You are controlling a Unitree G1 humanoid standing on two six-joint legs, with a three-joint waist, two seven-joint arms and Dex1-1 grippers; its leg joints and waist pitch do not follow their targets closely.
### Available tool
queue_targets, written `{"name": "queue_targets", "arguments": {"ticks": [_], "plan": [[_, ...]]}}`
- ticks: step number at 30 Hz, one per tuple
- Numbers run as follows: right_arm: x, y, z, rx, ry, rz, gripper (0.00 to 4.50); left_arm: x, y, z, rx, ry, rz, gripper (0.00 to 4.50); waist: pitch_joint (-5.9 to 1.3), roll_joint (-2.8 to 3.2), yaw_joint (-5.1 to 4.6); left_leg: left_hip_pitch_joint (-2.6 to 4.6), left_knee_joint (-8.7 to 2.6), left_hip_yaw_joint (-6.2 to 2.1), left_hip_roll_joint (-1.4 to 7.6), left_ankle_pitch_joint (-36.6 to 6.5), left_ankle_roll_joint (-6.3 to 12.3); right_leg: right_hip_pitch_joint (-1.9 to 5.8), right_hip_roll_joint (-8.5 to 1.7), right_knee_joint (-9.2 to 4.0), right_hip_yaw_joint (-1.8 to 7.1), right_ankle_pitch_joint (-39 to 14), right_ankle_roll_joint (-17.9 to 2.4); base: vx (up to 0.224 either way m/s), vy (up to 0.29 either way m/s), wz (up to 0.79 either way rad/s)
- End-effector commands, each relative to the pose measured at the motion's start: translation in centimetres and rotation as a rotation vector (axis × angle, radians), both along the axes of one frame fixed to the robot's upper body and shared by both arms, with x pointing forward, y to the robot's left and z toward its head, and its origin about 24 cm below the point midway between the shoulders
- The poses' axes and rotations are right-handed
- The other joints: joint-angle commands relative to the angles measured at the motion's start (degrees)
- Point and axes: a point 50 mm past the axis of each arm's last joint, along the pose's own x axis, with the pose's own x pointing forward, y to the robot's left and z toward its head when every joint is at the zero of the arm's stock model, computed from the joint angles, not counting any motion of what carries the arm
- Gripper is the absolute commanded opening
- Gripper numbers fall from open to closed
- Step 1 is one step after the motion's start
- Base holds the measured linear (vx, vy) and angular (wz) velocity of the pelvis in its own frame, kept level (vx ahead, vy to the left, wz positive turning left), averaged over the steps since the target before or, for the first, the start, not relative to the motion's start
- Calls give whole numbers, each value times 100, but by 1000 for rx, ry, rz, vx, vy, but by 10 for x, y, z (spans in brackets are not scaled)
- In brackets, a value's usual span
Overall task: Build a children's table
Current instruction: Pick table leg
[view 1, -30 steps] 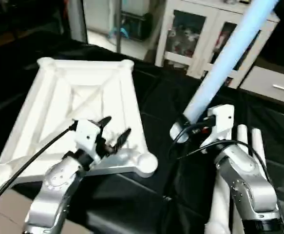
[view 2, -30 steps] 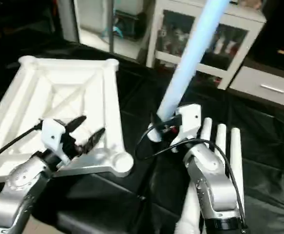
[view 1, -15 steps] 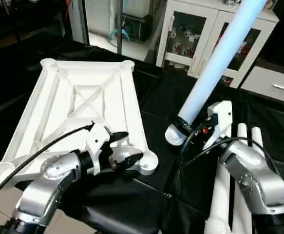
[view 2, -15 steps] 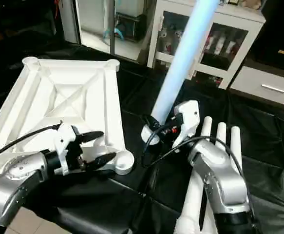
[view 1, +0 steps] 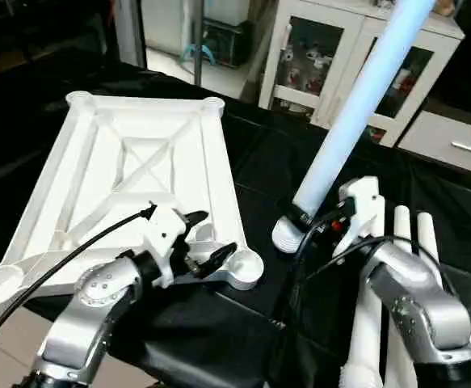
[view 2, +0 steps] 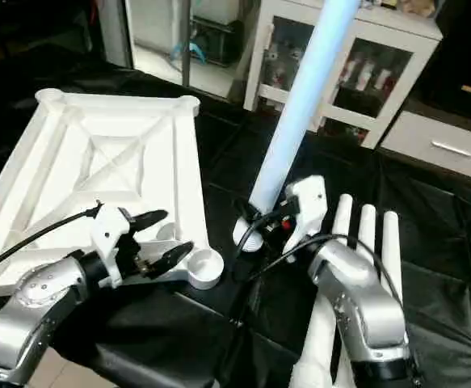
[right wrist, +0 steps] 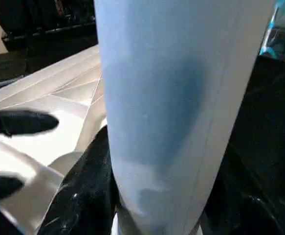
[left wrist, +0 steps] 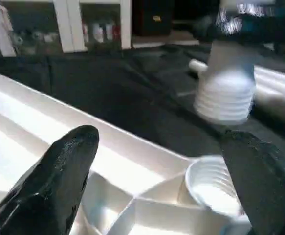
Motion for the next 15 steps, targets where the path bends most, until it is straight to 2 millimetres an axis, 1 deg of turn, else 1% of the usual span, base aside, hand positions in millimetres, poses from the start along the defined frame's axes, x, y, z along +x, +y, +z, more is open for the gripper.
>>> {"name": "queue_targets", "arguments": {"ticks": [1,2,3,4,5,6,7,8,9,10,11,12,13,14,15], "plan": [[-7,0,-1,19,0,-17,186,-1,6,-2,13,-43,110,446,-172,-67,281,-48,192,-133,130,-1122,-73,363,-1008,-1011,1360,-2402,-1129,6,65,-38],[-8,-1,-2,23,3,-29,186,-2,7,-3,6,-47,144,446,-157,-52,494,-140,474,-326,71,-1183,-76,461,-1127,-1149,1817,-2784,-1196,3,123,-50],[-9,-1,-2,24,4,-35,186,-2,8,-4,4,-49,174,446,-156,-87,490,-266,571,-435,9,-1151,-64,511,-1067,-1124,1931,-2814,-1208,3,123,-50],[-9,-2,-2,25,4,-38,186,-2,8,-5,4,-50,188,446,-169,-67,525,-331,620,-553,-56,-1086,-88,523,-955,-1089,1983,-2758,-1209,-14,181,-57],[-8,-1,0,32,0,-50,186,-2,10,-4,-17,-72,254,446,-216,-53,557,-308,522,-617,-188,-950,-47,421,-557,-1035,2011,-2411,-1036,-42,242,-51],[-7,0,3,40,-5,-59,186,-1,11,-2,-44,-93,310,446,-298,82,391,173,-237,-487,-272,-801,600,99,208,-943,1598,-1918,-315,-42,242,-51],[-6,-1,5,41,-12,-64,186,0,12,0,-39,-119,358,446,-269,175,251,448,-512,-517,-90,-880,1028,-319,470,-587,1131,-1814,-111,-73,286,-45],[-5,-1,5,42,-15,-66,186,1,12,1,-37,-132,368,446,-364,241,63,383,-675,-451,323,-970,1494,-546,295,267,298,-1444,-233,-71,311,-46],[-4,-1,7,45,-21,-71,186,1,11,3,-30,-156,380,446,-371,245,33,204,-754,-376,435,-890,1385,-489,133,454,24,-1107,-273,-71,311,-46],[-3,-1,8,48,-24,-75,186,1,10,4,-22,-169,382,446,-370,241,62,67,-745,-219,645,-240,702,-457,-87,393,-243,-354,-348,-54,298,-41],[-1,-1,11,54,-31,-81,186,3,10,8,-15,-184,386,446,-399,225,2,124,-736,-74,702,217,-291,-386,-192,262,-323,128,-398,-51,246,-44],[1,-1,12,62,-40,-88,186,4,9,9,-7,-189,386,446,-423,42,-33,-28,-726,-531,623,475,-496,-121,-257,242,-319,442,-323,-51,246,-44],[2,0,14,69,-47,-92,186,5,8,10,-2,-193,386,446,-447,160,-81,170,-723,-596,634,986,-1131,-149,-309,29,-301,610,-369,-41,174,-21],[6,0,15,69,-54,-105,186,8,6,13,10,-210,372,446,-487,95,-176,283,-630,-715,761,1452,-1313,-160,-316,73,-292,652,-443,-40,121,-6],[8,-1,15,70,-55,-112,186,10,5,13,12,-212,375,446,-458,129,-317,154,-696,-972,929,2694,-1137,-75,-314,211,-301,23,-137,-40,121,-6]]}}
